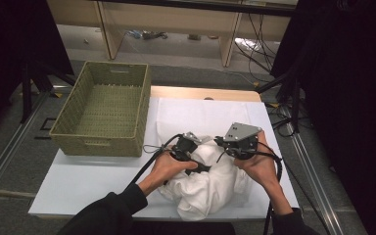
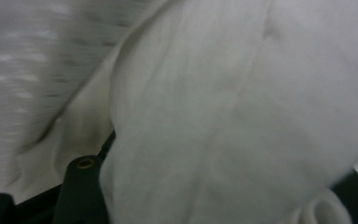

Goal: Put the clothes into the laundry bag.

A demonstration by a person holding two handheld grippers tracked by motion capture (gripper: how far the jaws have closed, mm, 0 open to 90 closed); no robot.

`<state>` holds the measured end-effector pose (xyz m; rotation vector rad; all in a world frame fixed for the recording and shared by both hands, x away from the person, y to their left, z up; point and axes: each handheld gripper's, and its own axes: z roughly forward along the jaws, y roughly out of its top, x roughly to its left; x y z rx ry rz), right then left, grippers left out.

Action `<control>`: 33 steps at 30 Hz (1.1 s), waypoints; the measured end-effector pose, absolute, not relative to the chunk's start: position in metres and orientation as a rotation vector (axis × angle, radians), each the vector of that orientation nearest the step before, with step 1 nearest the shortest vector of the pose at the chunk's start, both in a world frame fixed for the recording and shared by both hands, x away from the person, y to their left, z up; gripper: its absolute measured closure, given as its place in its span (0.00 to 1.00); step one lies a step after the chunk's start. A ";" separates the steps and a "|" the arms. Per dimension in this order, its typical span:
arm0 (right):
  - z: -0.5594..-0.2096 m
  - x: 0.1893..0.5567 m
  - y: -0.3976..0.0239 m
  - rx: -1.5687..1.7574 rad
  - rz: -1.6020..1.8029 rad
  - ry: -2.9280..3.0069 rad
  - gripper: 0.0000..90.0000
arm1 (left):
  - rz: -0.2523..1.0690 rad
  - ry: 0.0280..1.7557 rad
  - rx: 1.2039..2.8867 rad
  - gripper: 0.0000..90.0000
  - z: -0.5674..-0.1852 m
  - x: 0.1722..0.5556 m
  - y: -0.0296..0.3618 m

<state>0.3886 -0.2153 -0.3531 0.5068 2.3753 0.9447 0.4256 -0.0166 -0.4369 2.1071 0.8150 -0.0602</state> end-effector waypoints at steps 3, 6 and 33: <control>-0.354 0.386 -0.216 0.498 0.938 2.386 1.00 | -0.073 0.831 2.084 0.31 -0.432 0.424 -0.013; -0.354 0.385 -0.216 0.492 0.938 2.388 1.00 | -0.056 0.799 2.095 0.22 -0.424 0.418 -0.009; -0.353 0.374 -0.222 0.500 0.899 2.403 1.00 | 0.025 0.788 2.021 0.47 -0.413 0.421 -0.012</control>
